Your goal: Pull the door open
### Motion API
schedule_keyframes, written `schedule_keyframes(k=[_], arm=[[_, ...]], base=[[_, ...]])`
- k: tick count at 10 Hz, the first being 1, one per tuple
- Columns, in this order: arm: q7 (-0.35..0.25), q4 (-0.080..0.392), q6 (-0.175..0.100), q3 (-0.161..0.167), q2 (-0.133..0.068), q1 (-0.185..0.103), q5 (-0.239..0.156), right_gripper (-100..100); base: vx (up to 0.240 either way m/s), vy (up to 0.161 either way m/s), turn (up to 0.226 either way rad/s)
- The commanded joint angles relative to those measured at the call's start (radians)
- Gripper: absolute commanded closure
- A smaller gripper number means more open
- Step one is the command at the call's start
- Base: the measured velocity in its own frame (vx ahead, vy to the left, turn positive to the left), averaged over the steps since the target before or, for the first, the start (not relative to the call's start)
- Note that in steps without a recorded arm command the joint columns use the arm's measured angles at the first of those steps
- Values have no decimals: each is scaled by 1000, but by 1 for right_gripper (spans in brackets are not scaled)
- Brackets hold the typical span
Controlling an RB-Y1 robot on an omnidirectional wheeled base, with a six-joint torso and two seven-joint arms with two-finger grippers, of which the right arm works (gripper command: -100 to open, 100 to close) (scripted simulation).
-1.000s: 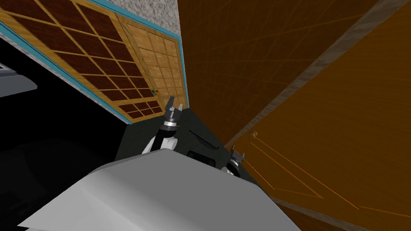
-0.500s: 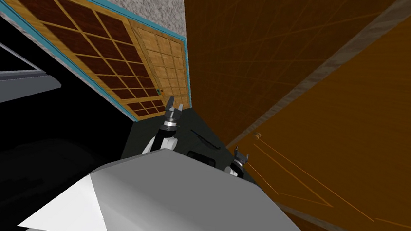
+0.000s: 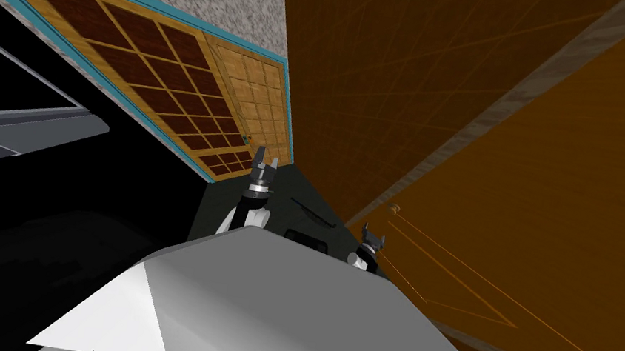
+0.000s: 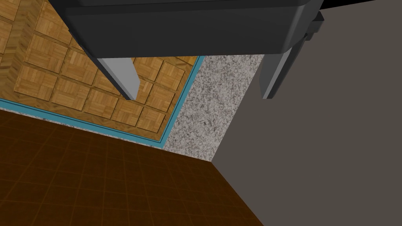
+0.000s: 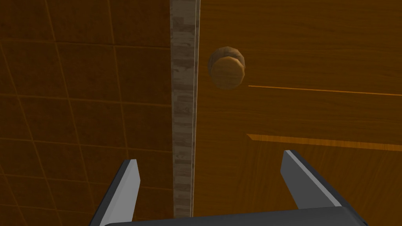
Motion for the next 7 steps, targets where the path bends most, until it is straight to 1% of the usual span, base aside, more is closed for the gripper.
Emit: schedule_keyframes(k=[1, 2, 5, 7], arm=[[-18, 28, -2, -12, -4, -15, 7, -100], [-41, 55, 6, -42, -13, -32, 20, -100], [-85, 107, 23, -101, -30, -64, 45, -100], [-112, 140, 34, -137, -40, -84, 60, -100]], base=[[10, -12, 18], [24, -23, 72], [48, -45, 58], [81, -64, 38]])
